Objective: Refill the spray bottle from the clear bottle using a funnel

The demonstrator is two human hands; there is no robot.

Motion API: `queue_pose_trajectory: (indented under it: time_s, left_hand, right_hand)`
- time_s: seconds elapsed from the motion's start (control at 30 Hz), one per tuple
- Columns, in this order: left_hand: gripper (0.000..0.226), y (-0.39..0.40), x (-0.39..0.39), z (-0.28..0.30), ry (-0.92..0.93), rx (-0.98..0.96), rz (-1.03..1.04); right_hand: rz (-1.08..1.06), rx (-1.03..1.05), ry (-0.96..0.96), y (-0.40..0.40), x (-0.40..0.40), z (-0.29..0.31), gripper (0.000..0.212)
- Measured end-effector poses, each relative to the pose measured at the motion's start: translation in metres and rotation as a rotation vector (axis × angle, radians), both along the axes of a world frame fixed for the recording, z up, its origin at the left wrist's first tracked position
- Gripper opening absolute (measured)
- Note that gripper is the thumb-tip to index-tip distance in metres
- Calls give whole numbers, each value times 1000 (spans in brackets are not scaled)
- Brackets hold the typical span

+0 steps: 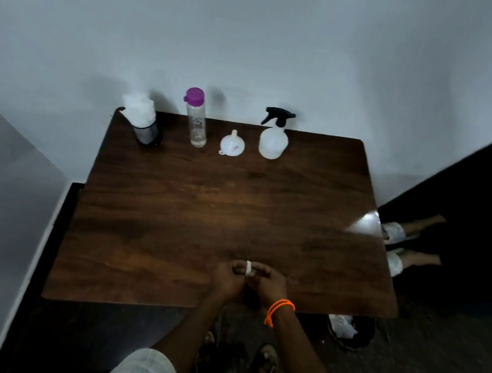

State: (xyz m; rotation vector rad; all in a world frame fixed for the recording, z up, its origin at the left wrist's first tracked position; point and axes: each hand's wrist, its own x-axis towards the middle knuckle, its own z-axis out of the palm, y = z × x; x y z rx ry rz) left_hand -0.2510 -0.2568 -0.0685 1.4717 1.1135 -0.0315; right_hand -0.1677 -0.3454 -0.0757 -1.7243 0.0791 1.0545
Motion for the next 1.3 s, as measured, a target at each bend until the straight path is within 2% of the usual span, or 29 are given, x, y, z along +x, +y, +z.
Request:
queue_pose_trajectory:
  time_s: [0.17,0.33,0.4,0.43,0.53,0.6,0.63,0.73,0.93,1.03,1.1,1.17,1.3]
  left_hand:
    - [29,-40,59,13,-23,-23,-98]
    - [26,-93,122,34,-71,-65,-249]
    - [24,-116,146,28,-84,-71,-318]
    - [28,-129,159,15,-89,-58,-350]
    - [31,-167,198,-26,-76,-37,-471]
    - [29,-195,219,-7,-85,-3,-543]
    - [30,-210,228,2,-82,9,-577]
    - [32,-252,257,-40,-64,-3,-661]
    - [49,-321,297,-13,-4,-10,-786]
    - [46,-340,314,-14,28,33,-853]
    - [28,-347,325,2,65,75,-905]
    - [17,-349,338,3,82,132,-946]
    - [33,-333,352,-13,167,197,-972]
  right_hand:
    - [-181,43,-9,-41,47,31,37]
    - [-332,-21,-23,-108,104,22,24]
    - [-368,-41,-35,-139,126,9,22]
    - [-378,-55,-43,-157,140,-10,19]
    - [-426,-100,-60,-203,167,-18,17]
    - [-455,-124,-79,-230,181,-7,14]
    - [-460,-139,-94,-246,189,-13,11]
    - [-464,-238,-159,-295,210,-31,11]
    - [-544,-343,-147,-352,239,-19,20]
    - [-536,-395,-169,-368,251,-22,18]
    - [-497,-411,-201,-376,261,-34,19]
    - [-476,-419,-214,-385,271,-55,28]
    - [-459,-454,-206,-389,282,-46,31]
